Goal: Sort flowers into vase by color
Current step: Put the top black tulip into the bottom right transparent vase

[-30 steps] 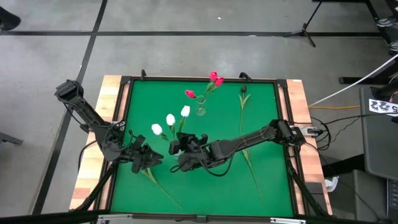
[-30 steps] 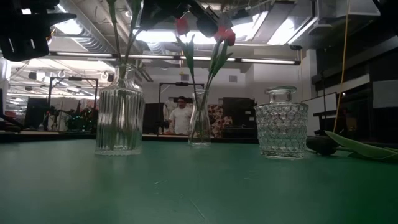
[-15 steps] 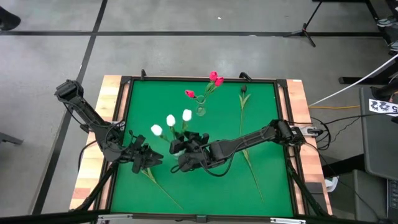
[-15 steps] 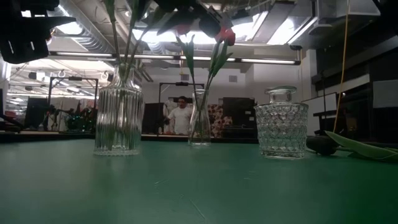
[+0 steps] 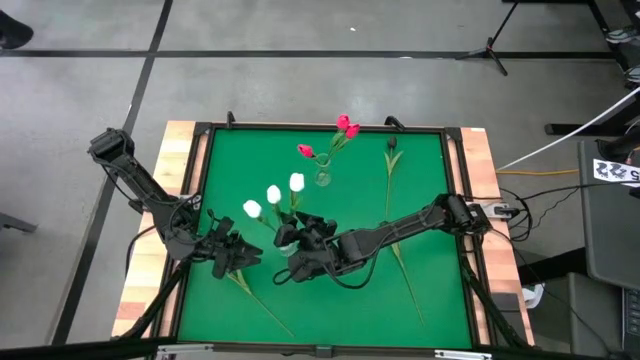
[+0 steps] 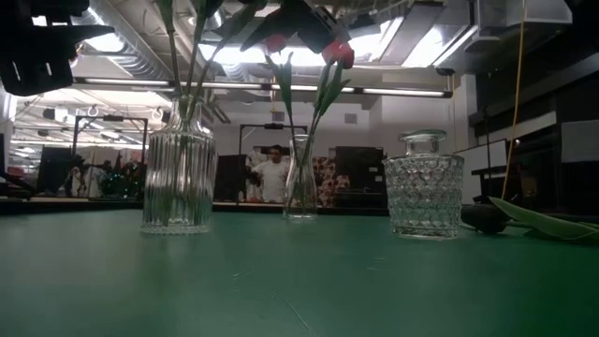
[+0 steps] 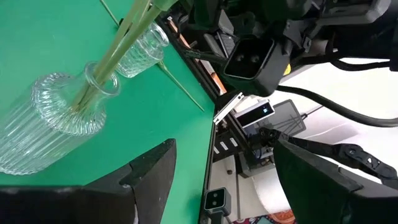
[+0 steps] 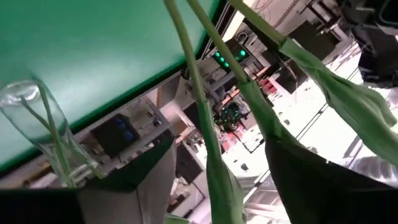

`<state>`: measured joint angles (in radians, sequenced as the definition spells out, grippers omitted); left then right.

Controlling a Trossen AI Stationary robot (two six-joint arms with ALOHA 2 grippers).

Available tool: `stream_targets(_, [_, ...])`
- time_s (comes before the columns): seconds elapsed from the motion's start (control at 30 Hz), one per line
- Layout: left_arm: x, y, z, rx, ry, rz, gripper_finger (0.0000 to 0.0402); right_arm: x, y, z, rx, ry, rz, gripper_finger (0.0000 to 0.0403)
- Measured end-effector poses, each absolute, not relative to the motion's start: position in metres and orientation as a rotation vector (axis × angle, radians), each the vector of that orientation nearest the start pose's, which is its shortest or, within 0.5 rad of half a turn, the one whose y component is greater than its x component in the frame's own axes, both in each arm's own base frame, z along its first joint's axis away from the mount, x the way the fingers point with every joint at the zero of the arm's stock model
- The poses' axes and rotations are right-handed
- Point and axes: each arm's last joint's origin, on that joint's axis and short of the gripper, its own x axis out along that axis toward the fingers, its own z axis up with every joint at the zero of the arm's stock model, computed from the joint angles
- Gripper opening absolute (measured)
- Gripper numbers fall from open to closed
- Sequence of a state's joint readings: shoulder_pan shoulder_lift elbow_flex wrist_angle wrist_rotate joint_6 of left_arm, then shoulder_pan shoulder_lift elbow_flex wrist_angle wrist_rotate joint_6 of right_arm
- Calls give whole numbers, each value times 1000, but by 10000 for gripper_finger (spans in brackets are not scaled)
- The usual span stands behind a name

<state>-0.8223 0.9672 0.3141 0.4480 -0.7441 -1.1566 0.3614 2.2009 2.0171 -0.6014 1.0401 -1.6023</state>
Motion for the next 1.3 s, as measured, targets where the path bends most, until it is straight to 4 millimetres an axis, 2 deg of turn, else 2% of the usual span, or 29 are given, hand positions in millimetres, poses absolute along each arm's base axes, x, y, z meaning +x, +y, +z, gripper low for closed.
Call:
stream_targets(0.2, [143,-125,202,-1009,171,15,265,461,147,271,-1864,1065,-98,276])
stream_targets(0.37, [143,-124,201,-1008,169,22,265,454,155,268,-1790,1060,-123,298])
stream_targets(0.67, [148,-118,200,-1017,159,68,265,434,199,269,-1712,969,-233,304])
stream_targets(0.83, [148,-117,200,-1034,159,73,265,406,218,262,-1532,950,-362,302])
stream_targets(0.93, [148,-118,200,-1057,159,74,265,383,212,257,-1248,989,-421,294])
stream_targets(1.03, [148,-118,200,-1070,159,74,265,362,193,254,-928,1160,-511,286])
stream_targets(1.1, [148,-117,199,-1070,159,75,265,364,185,245,-763,1210,-514,284])
stream_targets(1.17, [149,-117,200,-1073,156,78,265,362,179,243,-680,1267,-486,283])
stream_targets(1.3, [150,-115,200,-1081,146,86,265,361,154,255,-513,1360,-522,282])
